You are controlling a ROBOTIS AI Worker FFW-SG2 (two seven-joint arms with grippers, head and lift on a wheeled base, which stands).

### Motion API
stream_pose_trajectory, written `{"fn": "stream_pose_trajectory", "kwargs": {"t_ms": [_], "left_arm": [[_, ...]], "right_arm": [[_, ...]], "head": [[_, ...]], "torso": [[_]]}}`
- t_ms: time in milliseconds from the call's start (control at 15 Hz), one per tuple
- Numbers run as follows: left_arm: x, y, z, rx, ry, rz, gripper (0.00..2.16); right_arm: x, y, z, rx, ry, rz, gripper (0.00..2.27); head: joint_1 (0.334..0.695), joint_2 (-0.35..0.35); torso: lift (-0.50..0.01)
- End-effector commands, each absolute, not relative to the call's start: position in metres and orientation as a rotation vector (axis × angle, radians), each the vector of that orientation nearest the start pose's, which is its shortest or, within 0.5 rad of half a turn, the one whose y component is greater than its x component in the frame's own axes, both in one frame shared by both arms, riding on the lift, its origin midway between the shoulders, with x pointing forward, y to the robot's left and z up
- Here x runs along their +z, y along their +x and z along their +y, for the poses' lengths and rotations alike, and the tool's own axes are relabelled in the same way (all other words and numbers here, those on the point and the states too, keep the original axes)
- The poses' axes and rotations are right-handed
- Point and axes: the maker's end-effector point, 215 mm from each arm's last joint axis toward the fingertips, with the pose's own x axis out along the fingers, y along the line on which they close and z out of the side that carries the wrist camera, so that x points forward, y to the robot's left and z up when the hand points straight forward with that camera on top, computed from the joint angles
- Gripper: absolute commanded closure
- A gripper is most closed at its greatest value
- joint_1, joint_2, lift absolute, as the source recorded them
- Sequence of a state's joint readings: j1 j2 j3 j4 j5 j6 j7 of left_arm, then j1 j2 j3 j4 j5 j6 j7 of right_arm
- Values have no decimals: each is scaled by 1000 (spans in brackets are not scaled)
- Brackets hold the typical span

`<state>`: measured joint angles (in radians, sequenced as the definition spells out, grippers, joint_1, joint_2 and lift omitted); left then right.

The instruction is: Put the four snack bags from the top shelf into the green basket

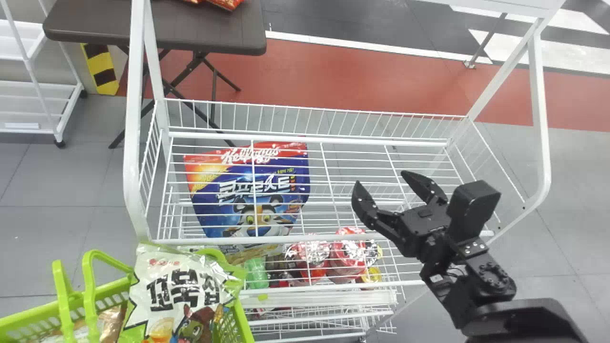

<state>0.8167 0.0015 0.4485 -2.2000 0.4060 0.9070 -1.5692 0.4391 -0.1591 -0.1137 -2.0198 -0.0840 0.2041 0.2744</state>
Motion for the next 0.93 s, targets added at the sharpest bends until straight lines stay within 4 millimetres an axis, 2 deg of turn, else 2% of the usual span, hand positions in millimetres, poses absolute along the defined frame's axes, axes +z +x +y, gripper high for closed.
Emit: {"fn": "stream_pose_trajectory", "kwargs": {"t_ms": [0,133,333,867], "left_arm": [[-361,150,155,-1131,-950,554,2152],[-362,148,155,-1128,-946,561,2152],[-359,145,154,-1132,-939,564,2152],[-359,138,157,-1121,-937,578,2152]], "right_arm": [[-382,457,-237,251,-91,171,60],[-380,456,-230,258,-91,146,60],[-387,452,-221,264,-78,143,63],[-392,446,-211,266,-68,149,73]], "head": [[695,-191],[695,-171],[695,-144],[695,-123]], "torso": [[-6],[-6],[-6],[-6]]}}
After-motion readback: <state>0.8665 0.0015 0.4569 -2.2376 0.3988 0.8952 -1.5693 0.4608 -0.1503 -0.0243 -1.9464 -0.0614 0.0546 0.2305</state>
